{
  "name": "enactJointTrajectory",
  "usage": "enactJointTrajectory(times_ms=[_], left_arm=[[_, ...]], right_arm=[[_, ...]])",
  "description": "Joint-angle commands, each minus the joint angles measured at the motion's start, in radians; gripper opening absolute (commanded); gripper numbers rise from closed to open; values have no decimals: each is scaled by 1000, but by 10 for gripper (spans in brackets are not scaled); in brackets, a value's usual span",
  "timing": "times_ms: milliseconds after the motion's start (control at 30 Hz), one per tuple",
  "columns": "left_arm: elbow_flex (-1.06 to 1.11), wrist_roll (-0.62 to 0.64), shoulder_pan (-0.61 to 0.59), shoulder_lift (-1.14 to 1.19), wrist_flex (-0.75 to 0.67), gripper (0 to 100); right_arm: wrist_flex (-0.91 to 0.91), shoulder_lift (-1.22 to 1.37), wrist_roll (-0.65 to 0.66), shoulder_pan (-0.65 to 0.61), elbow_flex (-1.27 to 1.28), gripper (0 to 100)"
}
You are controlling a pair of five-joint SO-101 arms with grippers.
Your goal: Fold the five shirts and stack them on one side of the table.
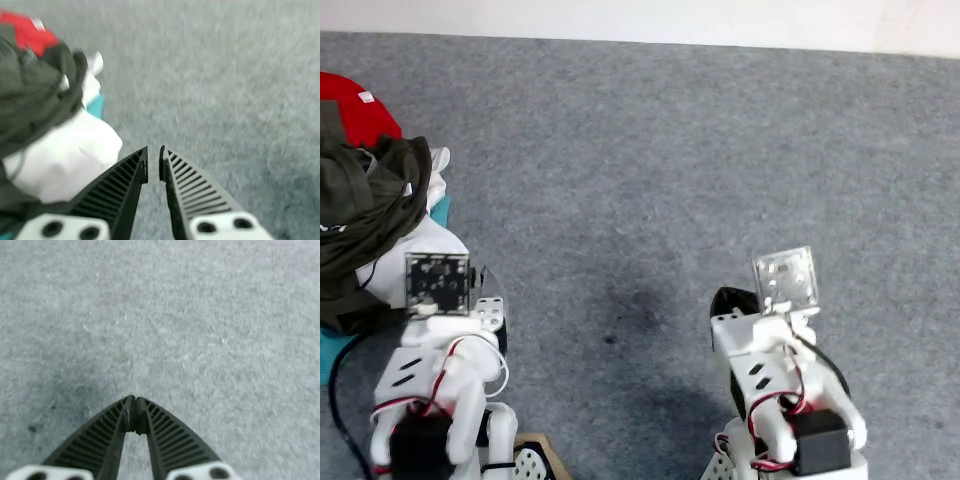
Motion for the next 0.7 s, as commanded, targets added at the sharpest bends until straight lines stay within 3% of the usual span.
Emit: enactJointTrajectory(times_ms=[0,233,367,467,667], left_arm=[[-171,-8,-88,186,5,70],[-464,-11,-240,616,71,70],[-590,-11,-335,835,120,70],[-638,-11,-435,964,118,77],[-677,-3,-619,1124,91,275]], right_arm=[[85,282,-8,19,-245,17],[214,704,44,13,-568,17],[234,839,195,-94,-576,17],[193,880,222,-168,-576,17],[15,888,221,-289,-518,17]])
